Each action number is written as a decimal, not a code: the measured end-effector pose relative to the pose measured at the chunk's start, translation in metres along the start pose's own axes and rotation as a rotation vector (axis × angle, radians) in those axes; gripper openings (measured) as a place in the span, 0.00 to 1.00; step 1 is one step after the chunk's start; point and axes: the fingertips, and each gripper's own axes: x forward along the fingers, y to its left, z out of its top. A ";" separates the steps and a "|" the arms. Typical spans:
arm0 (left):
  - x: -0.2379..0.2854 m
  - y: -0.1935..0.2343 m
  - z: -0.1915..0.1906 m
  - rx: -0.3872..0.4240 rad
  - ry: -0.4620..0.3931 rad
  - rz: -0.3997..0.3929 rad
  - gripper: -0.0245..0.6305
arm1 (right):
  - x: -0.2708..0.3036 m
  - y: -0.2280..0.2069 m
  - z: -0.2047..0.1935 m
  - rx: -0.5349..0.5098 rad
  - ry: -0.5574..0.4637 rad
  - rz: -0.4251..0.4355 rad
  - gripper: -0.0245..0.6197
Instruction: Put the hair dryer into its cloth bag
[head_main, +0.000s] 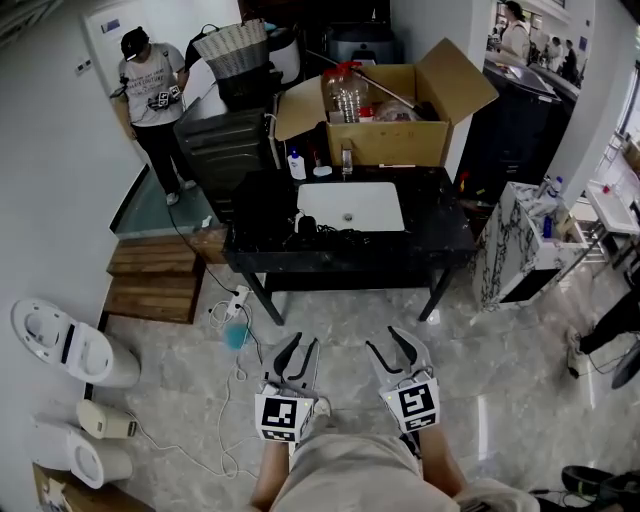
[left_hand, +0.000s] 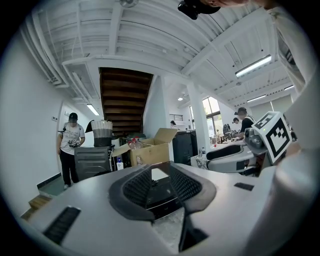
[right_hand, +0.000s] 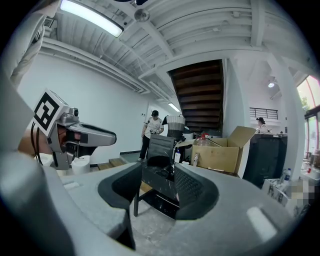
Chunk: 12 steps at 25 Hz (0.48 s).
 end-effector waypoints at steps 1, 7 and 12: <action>0.005 0.006 -0.001 -0.002 0.002 -0.004 0.21 | 0.008 -0.001 0.001 -0.010 0.000 -0.001 0.35; 0.039 0.039 0.007 -0.018 -0.017 -0.041 0.21 | 0.050 -0.005 0.006 0.008 0.038 -0.026 0.35; 0.061 0.069 0.011 -0.025 -0.024 -0.065 0.21 | 0.084 -0.007 0.014 -0.006 0.054 -0.042 0.35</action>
